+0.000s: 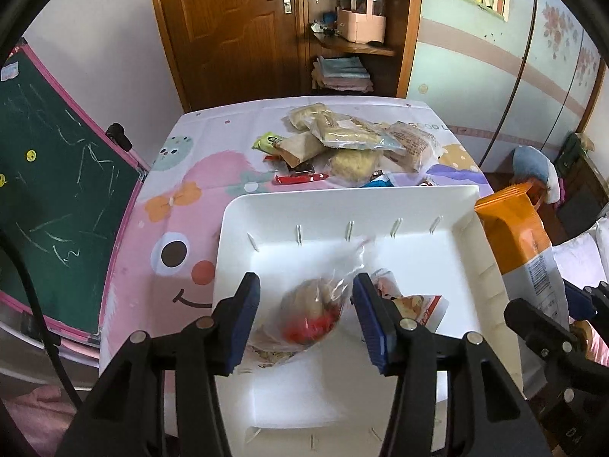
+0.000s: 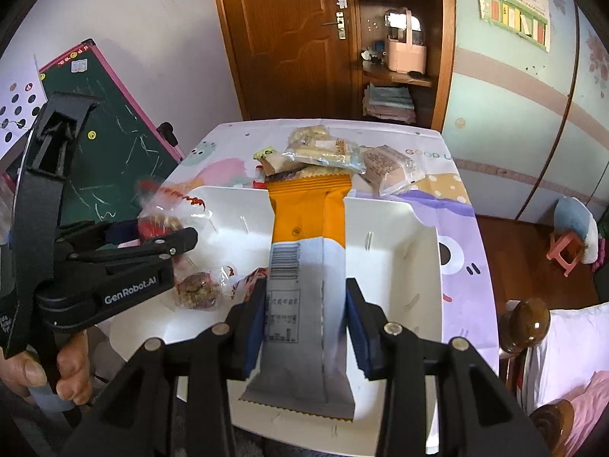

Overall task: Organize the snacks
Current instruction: 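Carry both snacks over the tray and open both tools to release them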

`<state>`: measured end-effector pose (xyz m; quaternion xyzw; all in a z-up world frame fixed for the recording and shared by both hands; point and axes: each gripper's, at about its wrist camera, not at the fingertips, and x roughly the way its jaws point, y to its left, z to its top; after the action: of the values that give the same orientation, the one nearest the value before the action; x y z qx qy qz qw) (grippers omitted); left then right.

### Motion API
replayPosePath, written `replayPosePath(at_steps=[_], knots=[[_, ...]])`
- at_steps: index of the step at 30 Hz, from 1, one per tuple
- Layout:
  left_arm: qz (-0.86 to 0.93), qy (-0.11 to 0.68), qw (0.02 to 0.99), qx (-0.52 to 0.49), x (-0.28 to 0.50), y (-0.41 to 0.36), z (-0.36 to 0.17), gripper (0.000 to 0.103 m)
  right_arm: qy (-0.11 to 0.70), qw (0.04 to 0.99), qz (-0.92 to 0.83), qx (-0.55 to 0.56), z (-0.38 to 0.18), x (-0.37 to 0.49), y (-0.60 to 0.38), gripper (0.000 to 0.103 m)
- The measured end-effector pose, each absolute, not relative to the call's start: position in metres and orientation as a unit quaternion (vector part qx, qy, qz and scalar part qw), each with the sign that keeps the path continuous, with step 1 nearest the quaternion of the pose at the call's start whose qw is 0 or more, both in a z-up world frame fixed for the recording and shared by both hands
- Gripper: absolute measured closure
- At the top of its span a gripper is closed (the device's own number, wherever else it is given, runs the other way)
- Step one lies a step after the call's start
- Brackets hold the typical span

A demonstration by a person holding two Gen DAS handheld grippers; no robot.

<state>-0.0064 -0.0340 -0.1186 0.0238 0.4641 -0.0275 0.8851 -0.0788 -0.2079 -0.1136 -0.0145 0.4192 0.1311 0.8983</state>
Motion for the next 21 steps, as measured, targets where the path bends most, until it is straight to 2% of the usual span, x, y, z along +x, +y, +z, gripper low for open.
replayPosePath(at_steps=[1,3,4,5,8,21], knots=[[-0.026,0.461,0.886,0.026,-0.0069,-0.0344,-0.1179,0.053,0.419,0.898,0.130,-0.015,-0.1138,-0.0792,-0.2075,0.063],[-0.024,0.460,0.887,0.030,-0.0067,-0.0353,-0.1168,0.043,0.423,0.896,0.132,-0.012,-0.1149,-0.0776,-0.2082,0.063],[-0.023,0.460,0.887,0.029,-0.0066,-0.0359,-0.1169,0.025,0.425,0.895,0.133,-0.009,-0.1156,-0.0761,-0.2091,0.062],[-0.022,0.461,0.887,0.028,-0.0064,-0.0358,-0.1167,0.011,0.428,0.894,0.133,-0.005,-0.1159,-0.0752,-0.2099,0.059],[-0.020,0.457,0.889,0.018,-0.0067,-0.0342,-0.1148,0.009,0.430,0.893,0.132,0.011,-0.1167,-0.0749,-0.2142,0.050],[-0.008,0.458,0.889,0.018,-0.0046,-0.0322,-0.1156,0.009,0.436,0.891,0.128,0.019,-0.1176,-0.0728,-0.2164,0.048]])
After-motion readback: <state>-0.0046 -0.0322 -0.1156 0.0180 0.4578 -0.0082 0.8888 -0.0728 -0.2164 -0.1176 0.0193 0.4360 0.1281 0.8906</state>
